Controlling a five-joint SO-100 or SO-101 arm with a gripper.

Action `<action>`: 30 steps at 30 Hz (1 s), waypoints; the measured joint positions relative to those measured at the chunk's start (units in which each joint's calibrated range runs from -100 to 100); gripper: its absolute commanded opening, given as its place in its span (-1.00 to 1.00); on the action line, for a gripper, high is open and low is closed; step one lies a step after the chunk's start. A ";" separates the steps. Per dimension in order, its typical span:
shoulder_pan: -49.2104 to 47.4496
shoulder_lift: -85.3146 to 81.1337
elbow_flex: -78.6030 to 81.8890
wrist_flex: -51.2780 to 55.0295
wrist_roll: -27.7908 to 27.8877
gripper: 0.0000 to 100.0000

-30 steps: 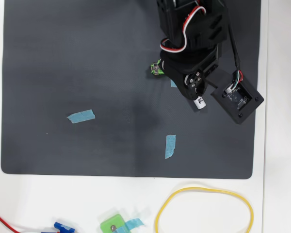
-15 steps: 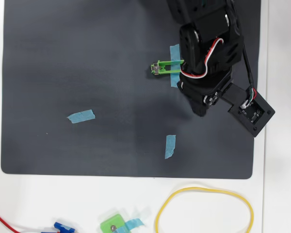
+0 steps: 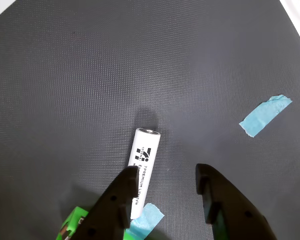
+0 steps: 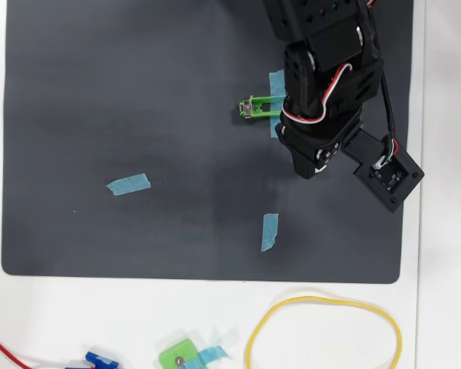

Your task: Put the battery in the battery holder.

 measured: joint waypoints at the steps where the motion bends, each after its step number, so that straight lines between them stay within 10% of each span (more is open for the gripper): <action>1: 0.00 0.00 -0.18 0.09 0.00 -0.80; 30: -1.12 9.08 -3.36 0.43 0.00 -0.80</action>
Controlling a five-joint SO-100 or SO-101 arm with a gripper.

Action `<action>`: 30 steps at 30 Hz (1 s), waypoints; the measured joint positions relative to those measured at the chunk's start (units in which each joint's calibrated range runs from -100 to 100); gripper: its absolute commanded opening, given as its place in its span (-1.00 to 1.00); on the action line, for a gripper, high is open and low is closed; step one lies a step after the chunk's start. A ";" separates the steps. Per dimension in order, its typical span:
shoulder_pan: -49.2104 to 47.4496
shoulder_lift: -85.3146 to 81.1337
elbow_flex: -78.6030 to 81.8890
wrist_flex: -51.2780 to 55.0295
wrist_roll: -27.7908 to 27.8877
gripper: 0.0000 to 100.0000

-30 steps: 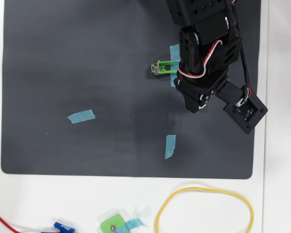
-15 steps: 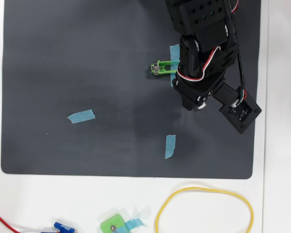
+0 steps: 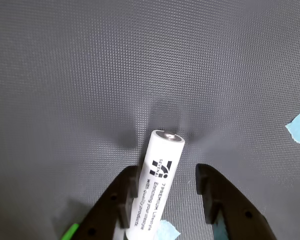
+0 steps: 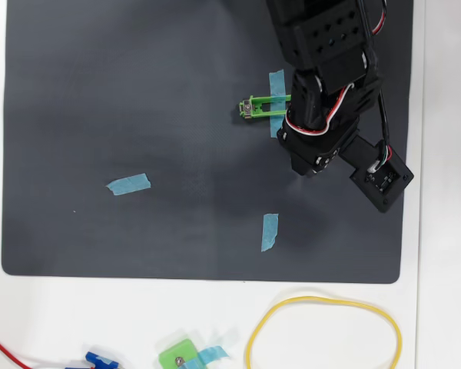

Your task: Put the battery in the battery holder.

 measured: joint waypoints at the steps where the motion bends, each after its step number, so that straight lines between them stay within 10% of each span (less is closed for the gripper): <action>1: 0.00 0.59 -0.91 0.00 0.00 -0.80; 30: 1.80 5.43 -3.36 0.00 0.00 -0.81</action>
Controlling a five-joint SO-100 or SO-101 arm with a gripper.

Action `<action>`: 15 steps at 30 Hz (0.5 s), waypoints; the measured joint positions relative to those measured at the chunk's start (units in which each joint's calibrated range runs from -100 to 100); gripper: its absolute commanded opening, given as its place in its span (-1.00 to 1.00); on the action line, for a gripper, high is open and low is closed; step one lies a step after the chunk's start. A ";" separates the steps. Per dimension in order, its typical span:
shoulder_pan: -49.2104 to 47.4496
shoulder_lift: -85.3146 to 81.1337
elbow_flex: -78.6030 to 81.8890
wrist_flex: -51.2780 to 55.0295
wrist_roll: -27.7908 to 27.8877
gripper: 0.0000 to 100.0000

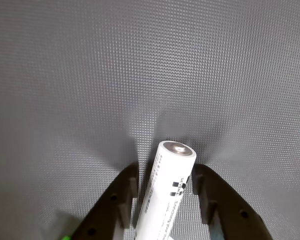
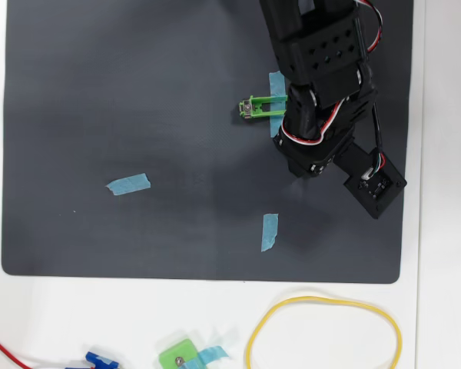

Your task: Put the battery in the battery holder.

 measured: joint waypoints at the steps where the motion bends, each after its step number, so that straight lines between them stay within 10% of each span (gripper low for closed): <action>1: 0.34 0.59 -0.45 0.00 0.00 -0.81; 15: 0.45 0.76 -0.64 0.00 2.49 -1.00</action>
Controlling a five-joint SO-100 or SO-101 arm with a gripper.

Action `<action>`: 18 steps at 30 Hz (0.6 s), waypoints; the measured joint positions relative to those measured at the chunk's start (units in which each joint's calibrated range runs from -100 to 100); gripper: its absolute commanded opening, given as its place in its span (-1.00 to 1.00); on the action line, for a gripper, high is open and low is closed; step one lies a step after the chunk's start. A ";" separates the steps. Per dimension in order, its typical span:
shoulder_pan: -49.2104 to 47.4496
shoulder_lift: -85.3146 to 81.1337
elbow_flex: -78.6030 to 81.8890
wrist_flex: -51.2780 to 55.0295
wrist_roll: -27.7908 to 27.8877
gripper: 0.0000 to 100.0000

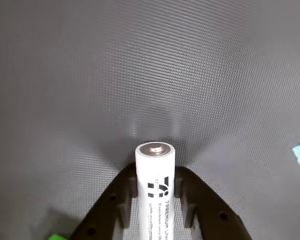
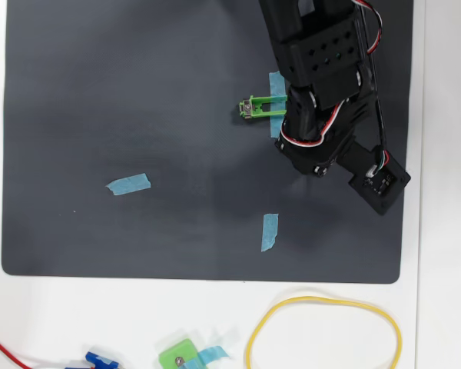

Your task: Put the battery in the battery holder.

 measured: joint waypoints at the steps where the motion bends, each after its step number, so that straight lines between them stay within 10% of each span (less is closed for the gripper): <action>1: -0.67 -0.68 0.00 0.00 1.66 -1.00; 18: -8.20 -22.75 15.52 1.12 21.87 -1.00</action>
